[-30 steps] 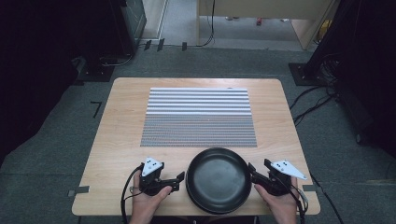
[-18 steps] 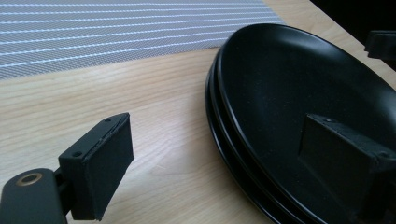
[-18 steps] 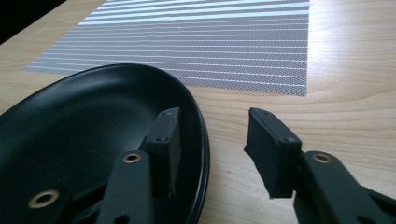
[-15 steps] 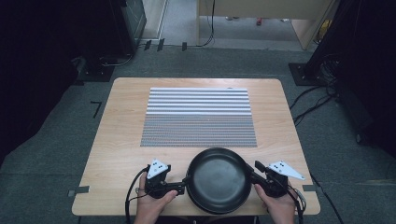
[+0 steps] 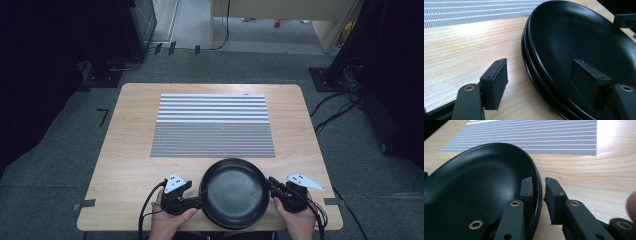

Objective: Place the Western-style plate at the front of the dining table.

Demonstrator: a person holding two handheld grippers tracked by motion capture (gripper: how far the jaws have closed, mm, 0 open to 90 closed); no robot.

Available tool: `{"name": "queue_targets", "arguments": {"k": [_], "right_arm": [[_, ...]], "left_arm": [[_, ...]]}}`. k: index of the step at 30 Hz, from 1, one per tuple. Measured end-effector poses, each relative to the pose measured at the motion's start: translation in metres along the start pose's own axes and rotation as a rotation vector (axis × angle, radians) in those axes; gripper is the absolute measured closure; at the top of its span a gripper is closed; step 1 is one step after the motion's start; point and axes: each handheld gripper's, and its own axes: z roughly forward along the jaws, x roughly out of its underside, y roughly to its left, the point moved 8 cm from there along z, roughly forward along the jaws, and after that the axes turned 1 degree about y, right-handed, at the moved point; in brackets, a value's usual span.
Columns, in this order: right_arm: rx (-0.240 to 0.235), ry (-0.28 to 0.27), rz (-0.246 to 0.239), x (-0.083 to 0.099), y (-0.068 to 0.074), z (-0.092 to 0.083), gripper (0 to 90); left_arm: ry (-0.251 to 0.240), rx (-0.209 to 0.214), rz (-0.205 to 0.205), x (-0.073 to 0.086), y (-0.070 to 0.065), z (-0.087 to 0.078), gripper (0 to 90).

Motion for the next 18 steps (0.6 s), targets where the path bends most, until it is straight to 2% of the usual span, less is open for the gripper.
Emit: {"name": "queue_targets", "arguments": {"k": [2, 6, 9, 18], "right_arm": [[0.017, 0.004, 0.006, 0.0006, -0.0016, 0.0004, 78.0], [0.007, 0.006, 0.024, 0.001, -0.0006, 0.0004, 81.3], [-0.001, 0.019, 0.027, 0.0029, 0.0011, 0.0017, 82.6], [-0.001, 0.009, 0.052, 0.004, 0.0014, 0.0023, 83.2]], "left_arm": [[0.01, -0.001, -0.007, 0.0019, 0.0008, 0.0017, 32.4], [0.028, 0.005, -0.008, 0.005, 0.0002, 0.0045, 36.4], [0.035, 0.023, -0.011, 0.0069, -0.0015, 0.006, 38.5], [0.044, 0.067, -0.007, 0.0082, -0.0056, 0.0077, 44.9]]}}
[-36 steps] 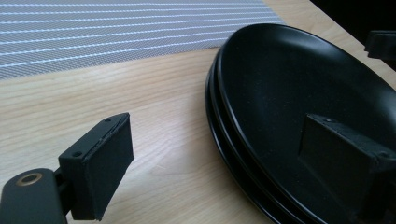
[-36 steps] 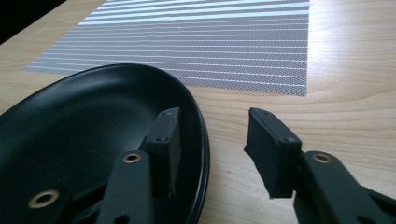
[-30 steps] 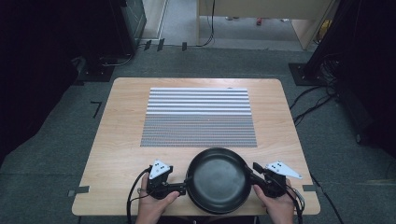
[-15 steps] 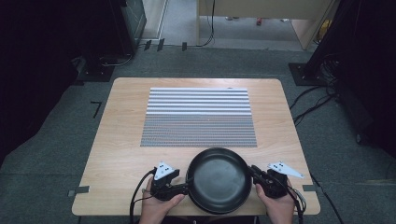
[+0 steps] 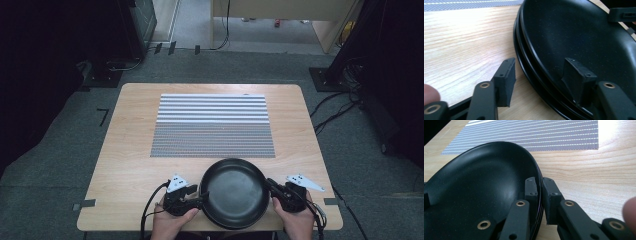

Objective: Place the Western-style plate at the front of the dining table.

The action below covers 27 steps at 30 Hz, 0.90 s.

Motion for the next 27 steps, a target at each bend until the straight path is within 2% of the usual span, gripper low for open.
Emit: {"name": "queue_targets", "arguments": {"k": [4, 18, 21, 27], "right_arm": [[-0.012, -0.009, 0.011, 0.001, 0.002, 0.002, 83.5], [-0.007, -0.022, 0.03, -0.001, 0.004, 0.005, 84.6], [-0.022, -0.021, 0.05, -0.001, 0.004, 0.006, 85.0], [-0.048, -0.013, 0.049, 0.0, 0.01, 0.011, 84.9]], "left_arm": [[0.007, 0.005, 0.009, 0.001, -0.002, 0.001, 46.7], [0.015, 0.024, -0.016, 0.0, 0.0, 0.001, 47.6], [0.012, 0.028, -0.021, -0.001, 0.001, 0.001, 47.6], [-0.007, 0.05, -0.029, -0.003, 0.001, -0.001, 47.4]]}}
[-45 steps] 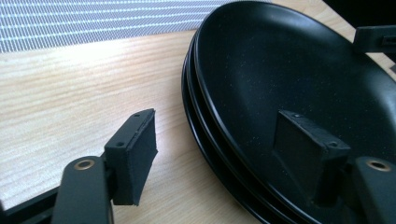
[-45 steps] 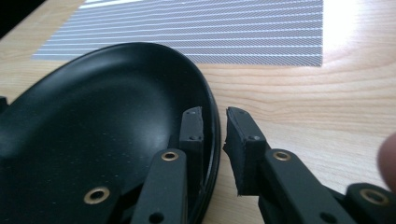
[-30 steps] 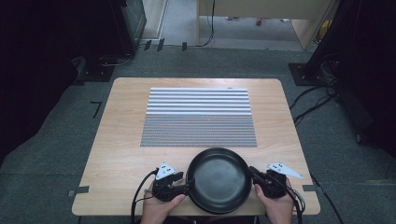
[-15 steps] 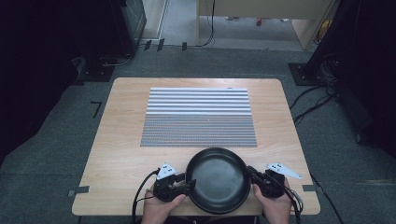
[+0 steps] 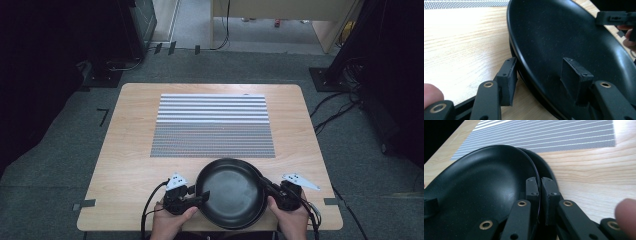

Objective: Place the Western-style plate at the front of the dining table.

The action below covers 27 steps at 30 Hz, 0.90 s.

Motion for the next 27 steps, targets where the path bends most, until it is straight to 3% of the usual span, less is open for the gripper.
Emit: {"name": "queue_targets", "arguments": {"k": [10, 15, 20, 27], "right_arm": [[-0.027, 0.011, -0.019, 0.003, 0.008, 0.005, 84.6], [-0.04, 0.009, -0.018, 0.004, 0.009, 0.005, 84.3], [-0.044, 0.013, -0.019, 0.005, 0.01, 0.007, 82.3], [-0.037, 0.022, -0.002, 0.008, 0.011, 0.008, 80.3]], "left_arm": [[-0.006, 0.008, -0.005, -0.002, 0.001, -0.006, 51.0], [-0.034, -0.016, -0.017, -0.005, 0.01, -0.016, 60.7], [-0.04, -0.008, -0.028, -0.006, 0.014, -0.022, 64.0], [-0.032, -0.022, 0.001, -0.005, 0.012, -0.022, 65.9]]}}
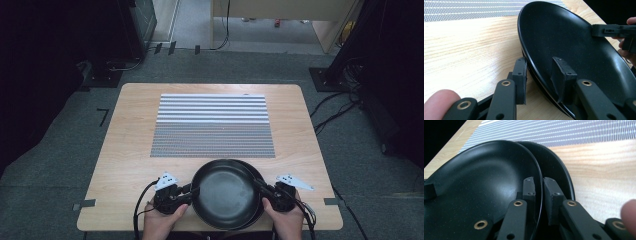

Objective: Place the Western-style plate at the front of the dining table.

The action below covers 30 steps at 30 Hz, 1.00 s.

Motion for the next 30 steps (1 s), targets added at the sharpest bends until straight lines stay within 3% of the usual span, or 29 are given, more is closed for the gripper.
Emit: {"name": "queue_targets", "arguments": {"k": [1, 12, 17, 23, 30], "right_arm": [[0.004, 0.009, 0.026, 0.0029, 0.0007, -0.0014, 79.1], [-0.006, 0.005, 0.117, 0.0104, 0.0036, 0.0014, 75.1], [-0.051, -0.006, 0.225, 0.0101, 0.0006, 0.0032, 78.6], [-0.086, -0.023, 0.297, 0.0067, -0.003, 0.0068, 81.0], [-0.107, -0.033, 0.33, 0.0056, -0.0043, 0.0067, 82.1]], "left_arm": [[0.001, -0.002, 0.005, 0.0002, -0.0001, -0.0007, 65.9], [-0.001, 0.008, -0.003, 0.0006, -0.0001, -0.001, 65.9], [0.003, 0.02, -0.022, 0.0012, -0.0002, -0.0005, 66.1], [0.018, 0.029, -0.034, 0.0029, -0.0017, 0.0009, 66.0], [0.02, 0.04, -0.055, 0.004, -0.0024, 0.0013, 66.8]]}}
